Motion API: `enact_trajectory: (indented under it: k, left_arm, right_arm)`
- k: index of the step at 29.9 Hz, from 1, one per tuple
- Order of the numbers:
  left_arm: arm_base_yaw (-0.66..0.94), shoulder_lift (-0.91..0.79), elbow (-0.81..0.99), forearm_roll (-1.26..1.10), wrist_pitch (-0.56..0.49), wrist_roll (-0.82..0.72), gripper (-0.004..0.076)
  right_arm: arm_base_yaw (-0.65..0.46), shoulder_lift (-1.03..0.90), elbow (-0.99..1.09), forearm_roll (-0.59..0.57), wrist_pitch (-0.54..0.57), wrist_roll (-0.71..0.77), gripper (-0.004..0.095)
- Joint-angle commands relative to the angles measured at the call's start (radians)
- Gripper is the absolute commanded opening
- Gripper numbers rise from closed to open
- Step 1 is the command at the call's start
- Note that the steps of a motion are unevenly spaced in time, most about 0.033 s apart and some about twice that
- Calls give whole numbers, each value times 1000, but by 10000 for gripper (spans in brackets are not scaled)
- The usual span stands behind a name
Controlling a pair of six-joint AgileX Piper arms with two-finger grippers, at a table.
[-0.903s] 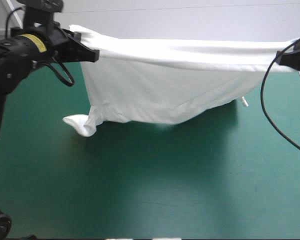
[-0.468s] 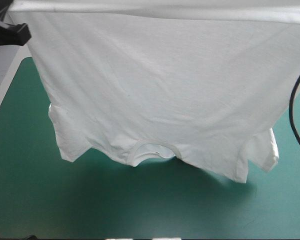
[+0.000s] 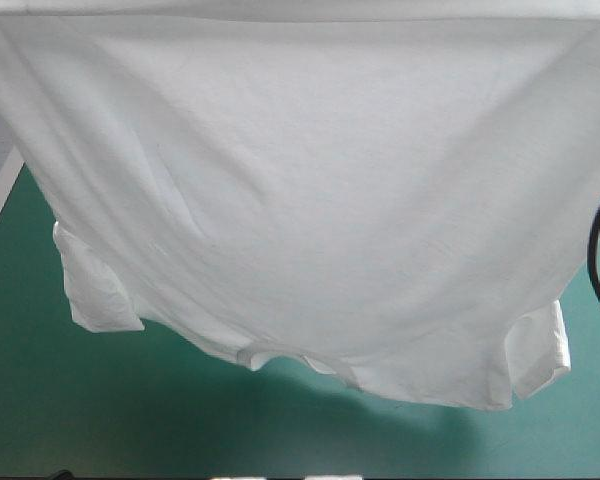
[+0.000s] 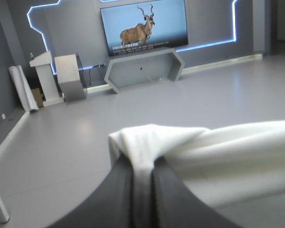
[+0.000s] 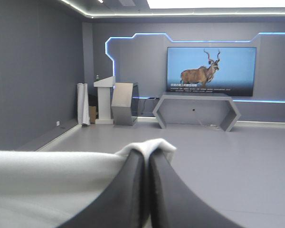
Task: Fold the cloth
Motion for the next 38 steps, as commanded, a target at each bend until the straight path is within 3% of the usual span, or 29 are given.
enact_trajectory:
  k: [1,7,12,16,24,27,32,38]
  left_arm:
    - [0,98,-5,50,-71,6,-10]
    - [0,278,-5,15,-182,-40,-10]
    - [1,317,-5,-7,-305,-47,-10]
    - [1,315,-17,26,-347,-51,-10]
    - [1,315,-125,108,-360,-47,-10]
    - [1,323,-121,106,-354,-35,-10]
    - [35,401,-61,71,-295,-27,-10]
    - [200,607,45,-300,-217,-39,-10]
  right_arm:
    - [-2,94,0,40,-115,-7,-16]
    - [-2,259,-1,166,-203,-33,-16]
    - [-2,331,-3,261,-320,-103,-16]
    - [-2,327,-39,253,-373,-120,-15]
    - [-2,330,-160,201,-371,-109,-15]
    - [-2,355,-160,191,-302,-109,-16]
    - [-2,473,-160,115,-93,-25,-16]
    - [-2,723,-160,145,185,21,-16]
